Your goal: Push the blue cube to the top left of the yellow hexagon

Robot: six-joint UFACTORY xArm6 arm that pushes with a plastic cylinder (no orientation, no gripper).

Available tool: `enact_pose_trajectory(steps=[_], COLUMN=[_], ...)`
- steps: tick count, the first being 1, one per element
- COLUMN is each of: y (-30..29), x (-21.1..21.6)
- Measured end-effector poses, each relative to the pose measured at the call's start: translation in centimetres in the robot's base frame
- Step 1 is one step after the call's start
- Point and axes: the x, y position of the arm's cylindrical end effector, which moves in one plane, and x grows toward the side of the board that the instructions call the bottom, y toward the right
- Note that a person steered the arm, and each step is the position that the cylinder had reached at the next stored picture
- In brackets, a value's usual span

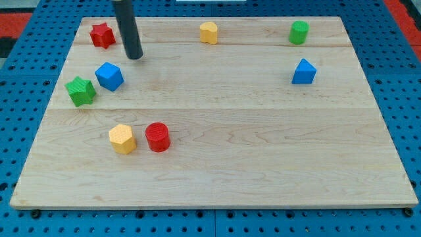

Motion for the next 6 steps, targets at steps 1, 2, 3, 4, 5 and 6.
enact_pose_trajectory(steps=[1,2,3,4,5,6], y=[-3.2,-5.6,-7.0,-5.1,-4.3,-2.0], x=[1.9,1.9,1.9,3.5,6.6,7.9])
